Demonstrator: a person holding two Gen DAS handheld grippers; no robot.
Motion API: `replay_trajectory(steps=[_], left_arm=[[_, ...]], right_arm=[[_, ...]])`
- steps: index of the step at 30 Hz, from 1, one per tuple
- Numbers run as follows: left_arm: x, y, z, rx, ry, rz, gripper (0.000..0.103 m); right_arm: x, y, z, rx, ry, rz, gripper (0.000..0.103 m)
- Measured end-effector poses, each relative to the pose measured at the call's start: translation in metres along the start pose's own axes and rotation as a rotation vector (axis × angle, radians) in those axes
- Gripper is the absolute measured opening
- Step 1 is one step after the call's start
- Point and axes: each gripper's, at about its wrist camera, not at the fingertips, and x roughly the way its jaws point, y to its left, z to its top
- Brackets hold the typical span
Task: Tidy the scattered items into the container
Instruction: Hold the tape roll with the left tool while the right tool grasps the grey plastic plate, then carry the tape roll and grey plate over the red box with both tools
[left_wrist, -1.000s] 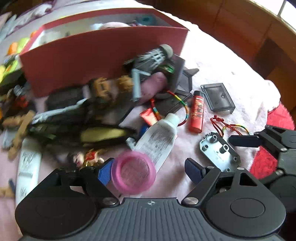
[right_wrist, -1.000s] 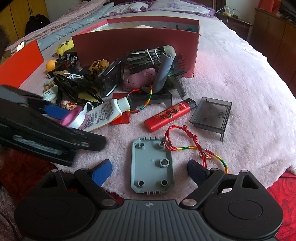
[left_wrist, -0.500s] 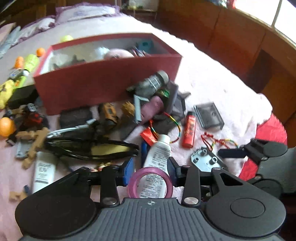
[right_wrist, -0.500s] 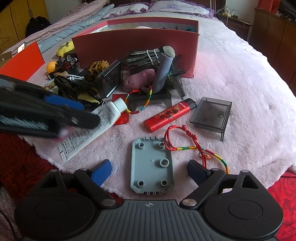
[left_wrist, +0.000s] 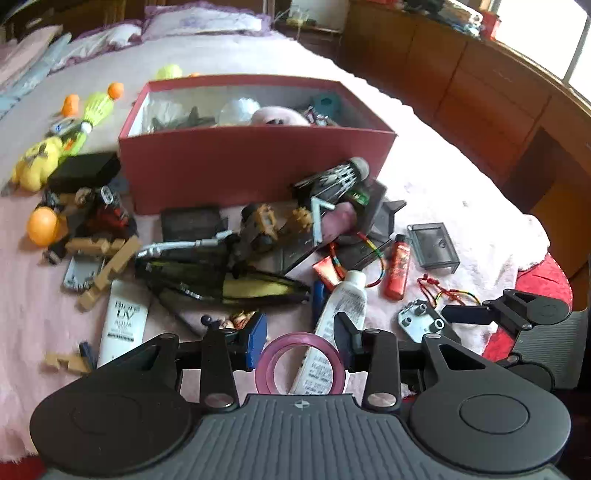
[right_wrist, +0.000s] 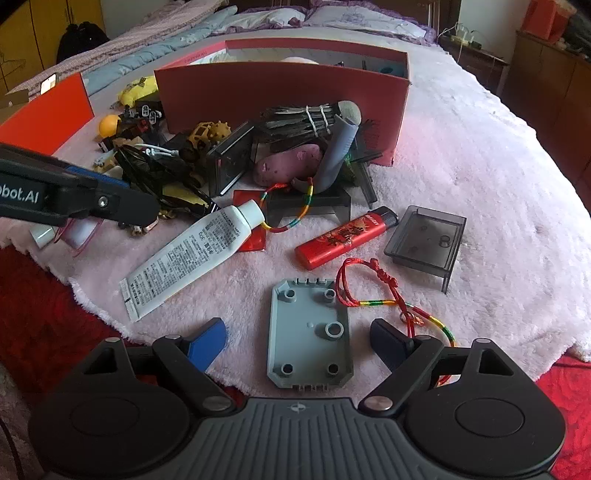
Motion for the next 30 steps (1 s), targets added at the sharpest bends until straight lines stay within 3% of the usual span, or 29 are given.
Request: replay_trajectory(steps=[3, 5, 7, 20, 30], left_arm=[[0.002, 0.002, -0.002, -0.003, 0.008, 0.012, 0.041], [0.002, 0.003, -0.004, -0.004, 0.011, 0.021, 0.041], [0.002, 0.004, -0.005, -0.009, 0.01, 0.025, 0.041], [-0.004, 0.007, -0.002, -0.009, -0.01, 0.043, 0.041], [-0.005, 0.008, 0.022, -0.008, -0.049, 0.054, 0.041]], right_arm=[[0.002, -0.003, 0.002, 0.02, 0.006, 0.006, 0.082], [-0.001, -0.003, 0.003, 0.02, -0.001, 0.004, 0.058], [-0.005, -0.001, 0.004, 0.016, -0.005, 0.002, 0.047], [-0.034, 0.009, 0.022, 0.004, -0.074, 0.053, 0.047], [-0.04, 0.006, 0.048, 0.032, -0.111, 0.098, 0.047]])
